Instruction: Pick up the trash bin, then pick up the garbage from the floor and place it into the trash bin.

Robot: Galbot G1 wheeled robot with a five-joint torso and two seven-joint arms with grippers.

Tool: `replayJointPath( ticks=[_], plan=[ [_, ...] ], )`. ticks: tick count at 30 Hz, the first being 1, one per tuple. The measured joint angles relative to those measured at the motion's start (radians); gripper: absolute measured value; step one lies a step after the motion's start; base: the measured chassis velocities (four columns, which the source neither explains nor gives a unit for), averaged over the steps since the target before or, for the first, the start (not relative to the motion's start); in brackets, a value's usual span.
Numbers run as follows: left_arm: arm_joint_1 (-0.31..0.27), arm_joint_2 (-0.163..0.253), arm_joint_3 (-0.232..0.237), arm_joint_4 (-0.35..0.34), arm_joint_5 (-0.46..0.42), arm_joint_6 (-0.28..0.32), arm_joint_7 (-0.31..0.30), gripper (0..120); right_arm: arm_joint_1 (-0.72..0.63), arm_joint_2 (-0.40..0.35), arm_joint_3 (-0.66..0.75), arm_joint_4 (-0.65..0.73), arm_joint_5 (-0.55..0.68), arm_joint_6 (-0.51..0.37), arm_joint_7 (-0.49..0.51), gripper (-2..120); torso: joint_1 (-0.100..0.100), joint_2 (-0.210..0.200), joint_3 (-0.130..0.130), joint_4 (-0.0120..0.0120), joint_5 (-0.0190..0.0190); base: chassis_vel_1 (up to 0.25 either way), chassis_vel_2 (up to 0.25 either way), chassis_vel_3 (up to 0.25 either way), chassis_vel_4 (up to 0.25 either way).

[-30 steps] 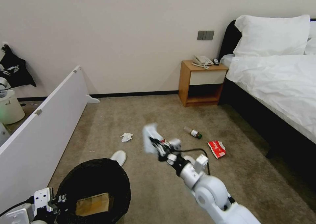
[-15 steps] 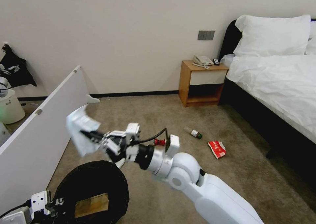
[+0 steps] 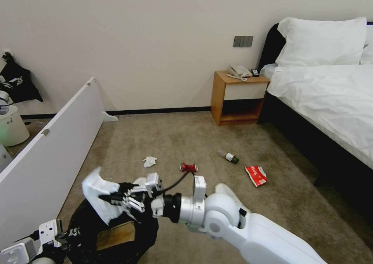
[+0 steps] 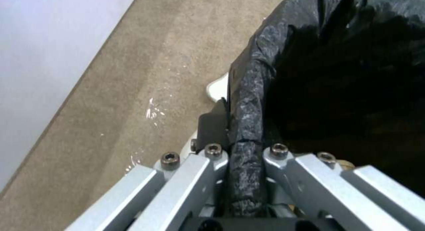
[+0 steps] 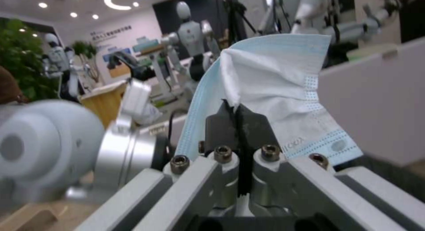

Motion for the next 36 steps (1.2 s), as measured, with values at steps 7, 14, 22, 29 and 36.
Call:
replayJointPath(
  ticks=[7, 14, 22, 29, 36],
  plan=[
    [-0.016, 0.023, -0.007, 0.001, -0.018, 0.0, -0.008, 3, -0.039, -0.041, 0.004, 0.004, -0.007, -0.012, 0.023, 0, 0.0, 0.0, 0.0, 0.0, 0.0, 0.0, 0.0, 0.0, 0.0],
    [-0.016, 0.022, -0.008, -0.004, -0.018, 0.0, -0.008, 3, -0.052, -0.04, -0.003, -0.013, -0.019, -0.014, 0.027, 0, 0.0, 0.0, 0.0, -0.0001, -0.0001, 0.0, 0.0, 0.0, 0.0],
    [0.004, 0.014, -0.002, -0.02, -0.031, 0.0, -0.01, 3, -0.04, 0.021, -0.039, -0.078, -0.05, -0.024, 0.055, 11, 0.0, 0.0, 0.0, 0.0003, -0.0004, 0.0, 0.0, 0.0, 0.0],
    [0.014, 0.012, 0.0, -0.027, -0.038, 0.0, -0.012, 3, -0.027, 0.032, -0.059, -0.088, -0.054, -0.046, 0.09, 41, 0.0, 0.0, 0.0, -0.0002, -0.0002, 0.0, 0.0, 0.0, 0.0],
    [0.016, 0.006, 0.01, -0.028, -0.038, 0.0, -0.014, 3, -0.027, 0.033, -0.059, -0.084, -0.065, -0.045, 0.092, 61, 0.0, 0.0, 0.0, -0.0001, -0.0002, 0.0, 0.0, 0.0, 0.0]
  ],
)
